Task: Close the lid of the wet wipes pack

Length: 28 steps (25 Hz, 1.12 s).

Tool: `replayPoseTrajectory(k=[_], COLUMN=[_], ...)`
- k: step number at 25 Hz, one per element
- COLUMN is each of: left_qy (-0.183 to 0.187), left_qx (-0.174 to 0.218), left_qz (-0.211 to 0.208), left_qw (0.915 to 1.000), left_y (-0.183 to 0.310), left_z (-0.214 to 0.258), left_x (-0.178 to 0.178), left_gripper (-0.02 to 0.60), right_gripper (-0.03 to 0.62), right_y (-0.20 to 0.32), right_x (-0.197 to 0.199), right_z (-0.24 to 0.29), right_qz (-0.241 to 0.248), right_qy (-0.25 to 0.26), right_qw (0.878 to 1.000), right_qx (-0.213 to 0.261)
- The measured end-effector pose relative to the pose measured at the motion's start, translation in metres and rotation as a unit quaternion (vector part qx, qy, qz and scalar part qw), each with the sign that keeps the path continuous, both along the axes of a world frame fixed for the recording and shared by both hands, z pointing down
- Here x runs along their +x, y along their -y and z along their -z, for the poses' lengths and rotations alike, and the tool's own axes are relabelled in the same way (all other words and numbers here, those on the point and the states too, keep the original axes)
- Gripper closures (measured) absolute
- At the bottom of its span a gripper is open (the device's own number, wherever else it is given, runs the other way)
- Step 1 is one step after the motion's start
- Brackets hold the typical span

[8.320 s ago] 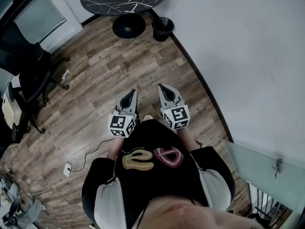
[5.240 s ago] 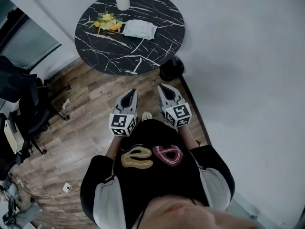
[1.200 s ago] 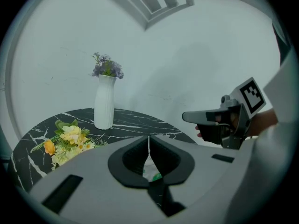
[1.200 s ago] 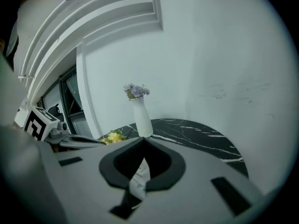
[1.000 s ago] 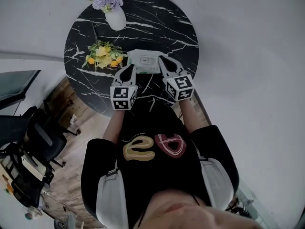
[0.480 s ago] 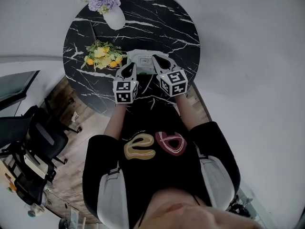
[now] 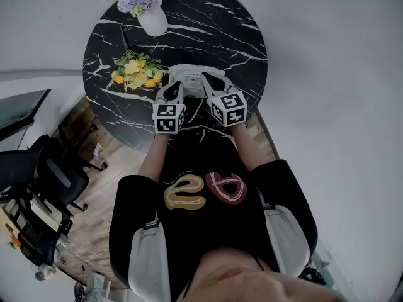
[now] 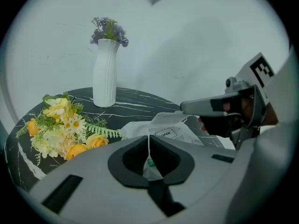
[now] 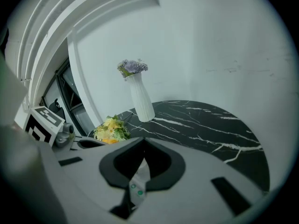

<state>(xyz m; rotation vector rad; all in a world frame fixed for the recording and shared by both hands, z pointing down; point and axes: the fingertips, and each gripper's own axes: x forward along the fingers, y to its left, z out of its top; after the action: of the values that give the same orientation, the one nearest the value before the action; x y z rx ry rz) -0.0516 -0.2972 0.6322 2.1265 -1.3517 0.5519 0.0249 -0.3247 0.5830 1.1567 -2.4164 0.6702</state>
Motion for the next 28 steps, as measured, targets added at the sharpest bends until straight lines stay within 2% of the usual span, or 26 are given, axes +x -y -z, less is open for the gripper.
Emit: replayPoseTrajectory(k=[12,28], left_qy=[0.007,-0.006], left_qx=[-0.022,-0.024], left_qz=[-0.001,0.005], left_qw=[0.9997,0.9997], left_y=[-0.005,-0.004], left_z=[-0.015,-0.018], left_x=[-0.004,-0.005], left_gripper=[0.558,0.558], right_gripper=[0.583,0.583], right_y=[-0.012,-0.022], right_x=[0.0,-0.005], right_z=[-0.01,-0.028], right_qz=[0.0,0.012], right_qy=[-0.008,-0.021], right_qw=[1.0,0.999], right_qx=[-0.012,-0.037])
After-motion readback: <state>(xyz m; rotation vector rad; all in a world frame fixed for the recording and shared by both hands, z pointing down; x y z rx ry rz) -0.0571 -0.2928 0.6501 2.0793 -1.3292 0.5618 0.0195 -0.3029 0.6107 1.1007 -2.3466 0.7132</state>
